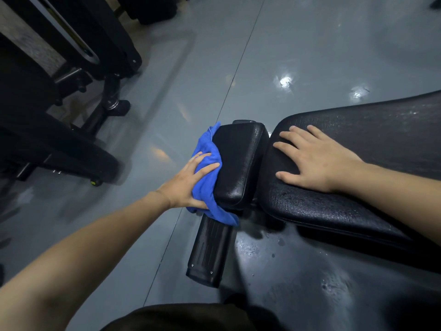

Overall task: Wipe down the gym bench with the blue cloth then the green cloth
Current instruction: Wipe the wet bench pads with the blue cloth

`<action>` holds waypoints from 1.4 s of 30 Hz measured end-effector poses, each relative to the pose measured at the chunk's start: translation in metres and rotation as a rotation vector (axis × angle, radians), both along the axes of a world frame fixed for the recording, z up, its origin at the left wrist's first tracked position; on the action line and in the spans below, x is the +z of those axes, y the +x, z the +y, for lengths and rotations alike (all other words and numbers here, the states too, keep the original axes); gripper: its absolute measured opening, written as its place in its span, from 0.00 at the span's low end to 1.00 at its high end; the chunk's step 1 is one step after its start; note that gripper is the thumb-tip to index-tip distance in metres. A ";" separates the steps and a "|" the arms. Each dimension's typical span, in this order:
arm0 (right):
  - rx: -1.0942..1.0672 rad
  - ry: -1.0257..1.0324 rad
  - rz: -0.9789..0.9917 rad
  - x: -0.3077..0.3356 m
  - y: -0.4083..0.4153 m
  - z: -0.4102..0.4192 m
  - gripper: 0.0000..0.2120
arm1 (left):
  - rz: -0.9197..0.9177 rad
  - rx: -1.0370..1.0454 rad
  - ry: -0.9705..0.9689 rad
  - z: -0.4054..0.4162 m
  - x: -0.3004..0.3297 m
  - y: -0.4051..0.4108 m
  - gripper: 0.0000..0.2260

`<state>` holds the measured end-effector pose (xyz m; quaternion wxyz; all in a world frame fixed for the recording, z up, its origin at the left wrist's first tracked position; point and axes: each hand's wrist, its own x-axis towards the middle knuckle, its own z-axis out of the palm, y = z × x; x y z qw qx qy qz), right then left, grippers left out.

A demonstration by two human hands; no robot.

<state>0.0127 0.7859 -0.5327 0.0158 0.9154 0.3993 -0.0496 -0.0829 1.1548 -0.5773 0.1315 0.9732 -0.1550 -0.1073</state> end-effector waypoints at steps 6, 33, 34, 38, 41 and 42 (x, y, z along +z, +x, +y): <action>-0.002 -0.010 0.000 0.001 -0.001 0.000 0.44 | -0.031 0.107 -0.034 -0.026 -0.004 -0.009 0.51; -0.002 -0.002 -0.020 0.001 -0.002 0.001 0.45 | 0.027 0.450 -0.124 -0.087 0.007 -0.015 0.51; -0.001 -0.002 -0.021 0.000 -0.002 0.001 0.45 | 0.006 0.480 -0.128 -0.093 0.006 -0.014 0.50; -0.003 -0.003 -0.011 0.001 -0.003 0.001 0.45 | -0.050 0.659 -0.159 -0.116 0.004 -0.002 0.46; -0.003 -0.013 -0.012 0.001 -0.002 0.001 0.44 | -0.052 0.669 -0.156 -0.118 0.004 0.006 0.46; -0.003 -0.016 -0.012 0.002 -0.002 0.001 0.44 | -0.056 0.652 -0.151 -0.116 0.004 0.007 0.46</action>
